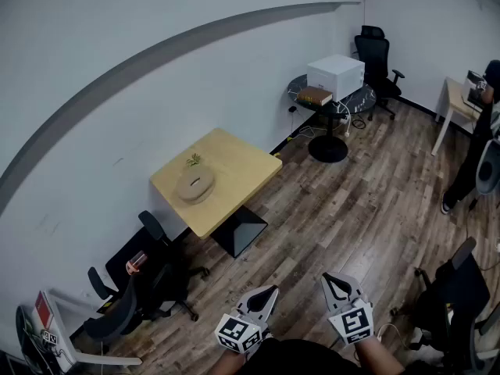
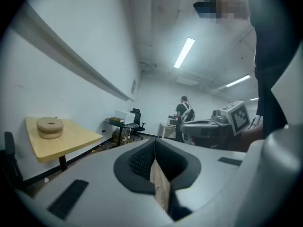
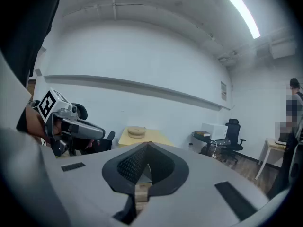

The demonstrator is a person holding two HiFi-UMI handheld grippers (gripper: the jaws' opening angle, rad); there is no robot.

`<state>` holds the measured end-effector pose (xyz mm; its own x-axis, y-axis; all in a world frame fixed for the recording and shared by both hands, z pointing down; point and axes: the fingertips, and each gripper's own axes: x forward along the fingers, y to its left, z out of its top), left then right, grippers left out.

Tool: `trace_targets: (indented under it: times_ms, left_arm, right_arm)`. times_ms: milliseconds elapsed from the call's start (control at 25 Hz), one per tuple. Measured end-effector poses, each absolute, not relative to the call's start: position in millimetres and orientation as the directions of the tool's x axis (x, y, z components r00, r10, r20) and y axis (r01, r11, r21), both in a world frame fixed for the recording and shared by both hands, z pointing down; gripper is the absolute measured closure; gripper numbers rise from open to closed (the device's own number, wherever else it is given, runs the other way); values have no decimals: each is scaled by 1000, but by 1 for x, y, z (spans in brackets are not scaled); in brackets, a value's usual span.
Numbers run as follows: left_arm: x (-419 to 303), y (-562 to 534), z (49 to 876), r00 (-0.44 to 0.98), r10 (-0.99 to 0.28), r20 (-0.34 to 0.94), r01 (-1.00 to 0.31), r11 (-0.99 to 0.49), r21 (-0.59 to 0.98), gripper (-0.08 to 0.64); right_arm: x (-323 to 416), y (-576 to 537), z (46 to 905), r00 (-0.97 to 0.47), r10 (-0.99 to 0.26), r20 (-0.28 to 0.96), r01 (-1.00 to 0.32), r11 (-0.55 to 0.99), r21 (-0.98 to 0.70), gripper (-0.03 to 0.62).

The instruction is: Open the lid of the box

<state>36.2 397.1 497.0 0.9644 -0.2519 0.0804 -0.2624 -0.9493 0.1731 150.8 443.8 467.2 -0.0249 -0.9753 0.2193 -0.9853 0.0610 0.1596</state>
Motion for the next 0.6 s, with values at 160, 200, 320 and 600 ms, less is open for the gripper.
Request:
trace_targets:
  times_ms: [160, 200, 320, 600]
  left_arm:
    - [32, 398, 495, 962, -261, 76, -270, -948, 169, 540]
    - [32, 397, 495, 962, -261, 77, -271, -948, 166, 540]
    - [29, 390, 493, 962, -261, 77, -271, -949, 161, 540]
    - [15, 365, 492, 957, -280, 76, -288, -946, 151, 540]
  right_arm:
    - [146, 445, 466, -38, -973, 228, -980, 81, 182, 573]
    - [144, 444, 466, -39, -974, 225, -981, 80, 178, 572]
    - [141, 436, 464, -41, -974, 222, -981, 81, 177, 574]
    - [127, 406, 466, -77, -976, 205, -987, 103, 122, 572]
